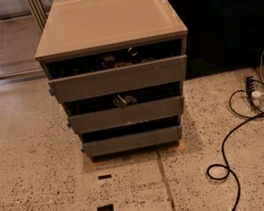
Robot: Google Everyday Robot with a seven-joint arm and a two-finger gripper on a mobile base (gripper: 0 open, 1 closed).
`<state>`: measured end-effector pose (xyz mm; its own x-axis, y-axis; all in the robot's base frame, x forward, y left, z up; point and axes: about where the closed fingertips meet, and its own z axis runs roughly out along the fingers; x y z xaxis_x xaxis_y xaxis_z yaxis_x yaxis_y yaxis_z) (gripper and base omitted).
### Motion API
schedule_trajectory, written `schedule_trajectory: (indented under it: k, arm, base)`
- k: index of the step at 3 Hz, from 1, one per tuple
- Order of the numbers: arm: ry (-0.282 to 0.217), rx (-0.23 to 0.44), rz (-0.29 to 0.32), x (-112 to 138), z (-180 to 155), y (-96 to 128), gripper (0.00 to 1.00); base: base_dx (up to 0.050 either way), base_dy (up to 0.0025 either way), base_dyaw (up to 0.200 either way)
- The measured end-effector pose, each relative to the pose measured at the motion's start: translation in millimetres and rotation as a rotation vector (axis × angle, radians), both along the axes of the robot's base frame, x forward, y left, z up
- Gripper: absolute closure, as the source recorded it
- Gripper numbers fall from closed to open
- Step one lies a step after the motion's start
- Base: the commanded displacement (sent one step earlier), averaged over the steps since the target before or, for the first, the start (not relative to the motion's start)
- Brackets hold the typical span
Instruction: Place redbull can into top drawer
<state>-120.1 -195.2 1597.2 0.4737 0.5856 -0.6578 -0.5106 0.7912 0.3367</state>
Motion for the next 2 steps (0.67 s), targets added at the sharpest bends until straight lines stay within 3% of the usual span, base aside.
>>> schedule_trajectory:
  k: [1,2]
  arm:
    - [0.025,0.183,0.154,9.9,-4.9,-4.0,0.0]
    - [0.023,0.19,0.159,9.4,-4.4,-4.2,0.0]
  base:
    - [0.0,0.0,0.0]
    - [0.0,0.0,0.0]
